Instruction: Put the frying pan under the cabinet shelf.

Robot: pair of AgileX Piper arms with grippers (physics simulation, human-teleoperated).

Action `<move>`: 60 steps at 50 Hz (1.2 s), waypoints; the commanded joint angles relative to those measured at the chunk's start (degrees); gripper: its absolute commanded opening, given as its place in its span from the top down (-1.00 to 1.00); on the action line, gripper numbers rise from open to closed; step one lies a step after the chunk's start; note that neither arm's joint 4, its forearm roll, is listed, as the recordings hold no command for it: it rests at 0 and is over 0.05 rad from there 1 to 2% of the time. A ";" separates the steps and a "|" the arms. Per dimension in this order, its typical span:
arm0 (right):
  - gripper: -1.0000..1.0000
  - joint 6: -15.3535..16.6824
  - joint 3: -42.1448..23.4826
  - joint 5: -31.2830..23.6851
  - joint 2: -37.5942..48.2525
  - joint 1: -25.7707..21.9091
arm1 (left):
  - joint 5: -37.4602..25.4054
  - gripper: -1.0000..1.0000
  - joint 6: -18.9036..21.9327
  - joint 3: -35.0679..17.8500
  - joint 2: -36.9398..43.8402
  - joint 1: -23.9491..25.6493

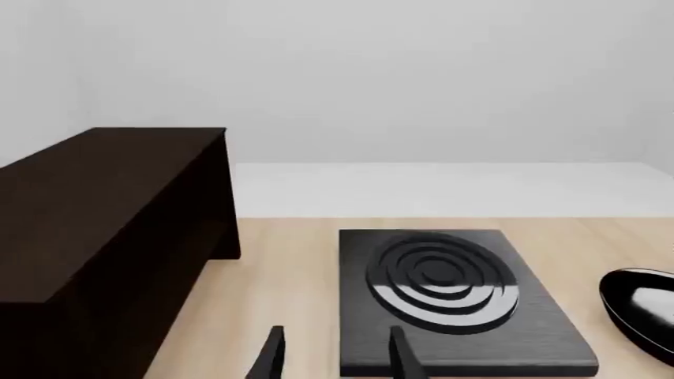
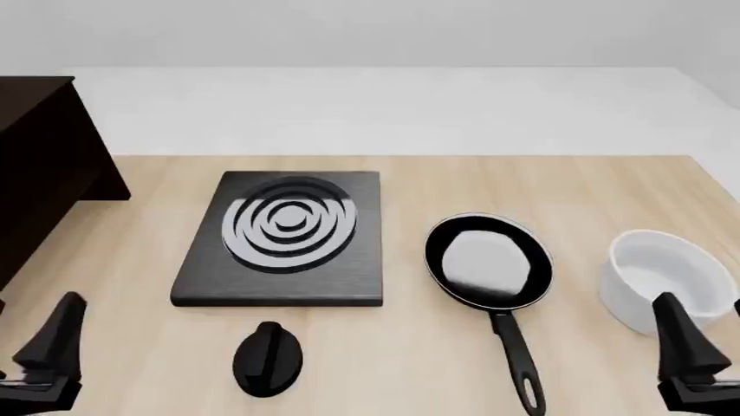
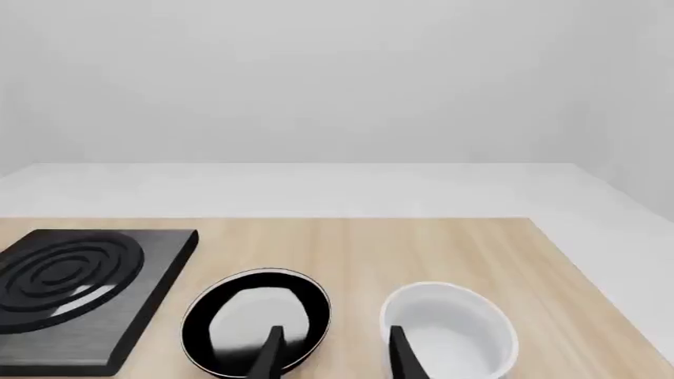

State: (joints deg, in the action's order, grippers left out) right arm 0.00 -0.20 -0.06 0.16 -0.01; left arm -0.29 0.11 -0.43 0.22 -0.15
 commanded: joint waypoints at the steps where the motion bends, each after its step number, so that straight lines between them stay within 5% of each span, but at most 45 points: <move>1: -1.00 -0.01 0.04 0.57 0.60 0.00 | 1.78 -1.00 -0.24 0.32 1.47 0.54; 8: -1.00 0.00 0.16 2.09 2.02 -0.01 | 8.42 -1.00 2.11 -0.75 9.16 1.30; 22: -1.00 -0.02 0.16 2.15 2.08 0.00 | 10.88 -1.00 4.87 -3.70 14.02 6.90; 41: -1.00 0.01 0.15 2.14 2.07 0.00 | 15.87 -1.00 13.29 -6.79 21.72 20.22; 60: -1.00 0.01 0.15 2.15 2.09 0.01 | 21.84 -1.00 22.27 -14.75 37.99 32.28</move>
State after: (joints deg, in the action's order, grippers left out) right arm 0.00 -0.05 2.09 2.24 -0.02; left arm 19.33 17.76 -11.21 31.09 26.17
